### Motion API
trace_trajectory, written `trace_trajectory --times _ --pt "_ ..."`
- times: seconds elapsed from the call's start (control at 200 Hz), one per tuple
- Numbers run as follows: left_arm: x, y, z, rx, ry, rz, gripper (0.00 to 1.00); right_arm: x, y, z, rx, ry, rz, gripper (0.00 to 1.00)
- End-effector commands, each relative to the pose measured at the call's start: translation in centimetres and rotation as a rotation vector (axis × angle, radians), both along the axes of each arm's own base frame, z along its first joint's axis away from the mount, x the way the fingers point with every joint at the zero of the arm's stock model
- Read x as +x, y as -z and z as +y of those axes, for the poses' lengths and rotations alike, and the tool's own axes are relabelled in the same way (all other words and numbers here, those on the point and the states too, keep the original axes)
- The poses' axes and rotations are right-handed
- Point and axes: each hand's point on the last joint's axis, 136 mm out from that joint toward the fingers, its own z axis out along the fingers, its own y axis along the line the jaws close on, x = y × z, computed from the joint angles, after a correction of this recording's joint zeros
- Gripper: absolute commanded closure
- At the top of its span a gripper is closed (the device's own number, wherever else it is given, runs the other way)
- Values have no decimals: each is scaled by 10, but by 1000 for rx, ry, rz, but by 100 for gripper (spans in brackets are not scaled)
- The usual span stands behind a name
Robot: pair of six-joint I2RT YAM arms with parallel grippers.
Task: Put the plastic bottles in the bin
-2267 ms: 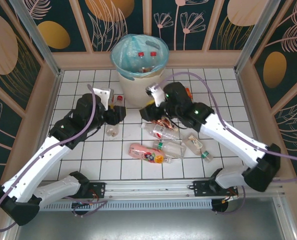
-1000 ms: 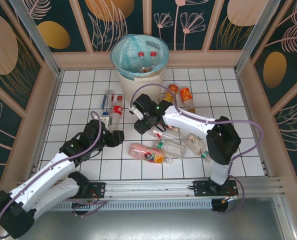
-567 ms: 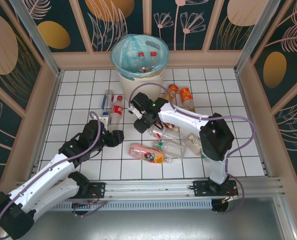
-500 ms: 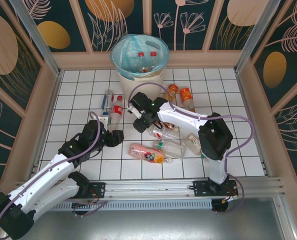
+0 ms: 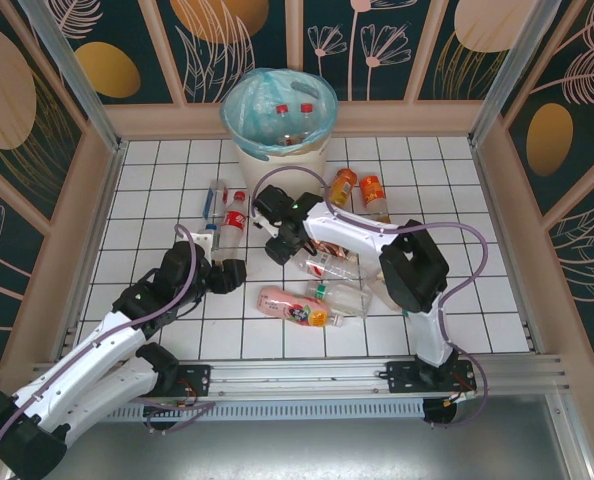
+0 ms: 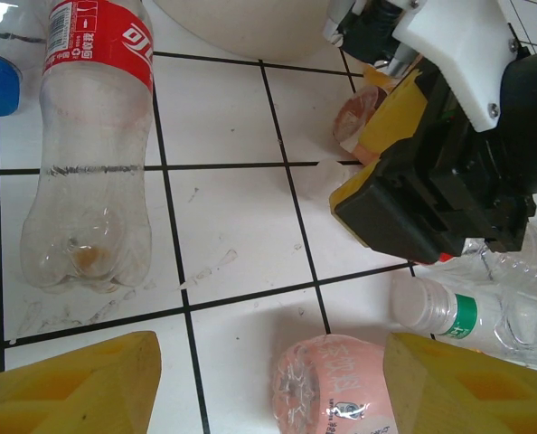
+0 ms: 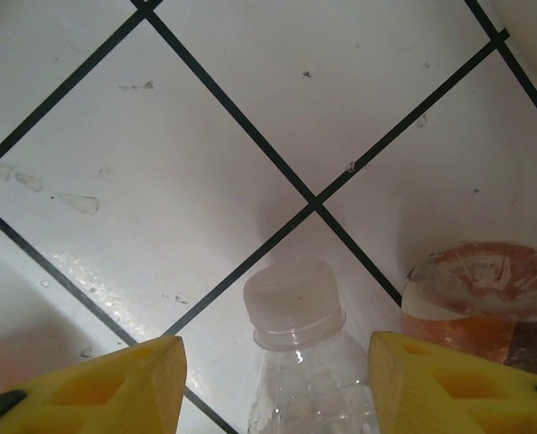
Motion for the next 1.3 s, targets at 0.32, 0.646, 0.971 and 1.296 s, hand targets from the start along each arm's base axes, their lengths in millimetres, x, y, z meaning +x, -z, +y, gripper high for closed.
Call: trace_trajectory --times 0.32,0.646,0.971,1.296 --pt "3 -2 2 -10 -19 -17 32 14 25 -7 -120 -23 -10 44" --pt "3 -2 2 -8 -18 -18 32 20 35 -3 -130 -32 -10 45" --pt "3 -2 2 -6 -19 -19 32 18 40 -4 -143 -45 13 48" --pt "3 -2 2 -8 -19 -19 32 16 42 -4 -143 -45 28 53"
